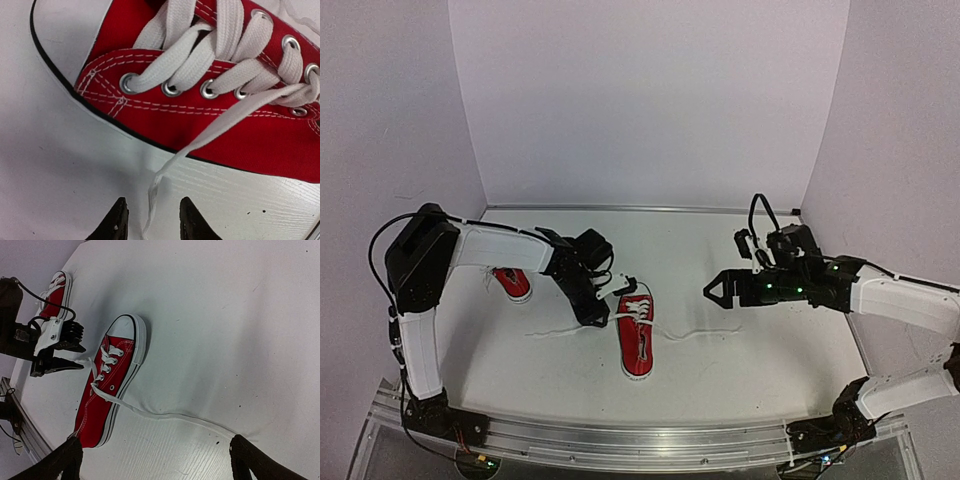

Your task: Tie the shoes

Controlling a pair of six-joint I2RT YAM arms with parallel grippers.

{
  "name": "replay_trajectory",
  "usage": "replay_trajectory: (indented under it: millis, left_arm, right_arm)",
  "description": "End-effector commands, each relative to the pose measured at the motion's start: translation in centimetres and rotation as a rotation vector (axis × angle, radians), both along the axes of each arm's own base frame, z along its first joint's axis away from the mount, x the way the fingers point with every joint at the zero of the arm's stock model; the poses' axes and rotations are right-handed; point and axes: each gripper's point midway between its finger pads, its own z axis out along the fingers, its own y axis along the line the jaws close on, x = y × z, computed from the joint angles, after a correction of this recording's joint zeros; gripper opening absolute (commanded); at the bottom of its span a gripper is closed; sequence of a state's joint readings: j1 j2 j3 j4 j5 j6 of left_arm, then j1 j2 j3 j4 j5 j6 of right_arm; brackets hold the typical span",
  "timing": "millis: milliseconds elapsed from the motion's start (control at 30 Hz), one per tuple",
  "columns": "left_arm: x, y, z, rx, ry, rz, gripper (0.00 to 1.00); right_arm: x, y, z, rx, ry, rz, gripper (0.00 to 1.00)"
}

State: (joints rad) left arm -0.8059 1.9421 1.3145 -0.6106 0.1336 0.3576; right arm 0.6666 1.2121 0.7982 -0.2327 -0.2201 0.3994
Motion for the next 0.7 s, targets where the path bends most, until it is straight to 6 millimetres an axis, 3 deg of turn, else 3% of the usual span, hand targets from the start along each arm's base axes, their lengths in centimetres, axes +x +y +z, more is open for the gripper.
replay_trajectory:
  millis: [0,167,300,667]
  left_arm:
    - [0.4,-1.1,0.1,-0.013,0.013,-0.047,0.31]
    - [0.7,-1.4,-0.2,-0.021,0.009,-0.046,0.19]
    - [0.9,-1.6,1.1,-0.068,-0.033,-0.027,0.00]
    - [-1.1,-5.1,9.7,-0.493,-0.141,-0.064,0.00]
  right_arm:
    - [0.2,0.2,-0.1,0.009,-0.012,0.002,0.98]
    - [0.3,0.1,-0.3,0.002,-0.010,-0.003,0.98]
    - [0.3,0.0,-0.8,-0.008,-0.001,-0.006,0.98]
    - [0.3,-0.9,-4.1,-0.076,0.106,-0.076,0.97]
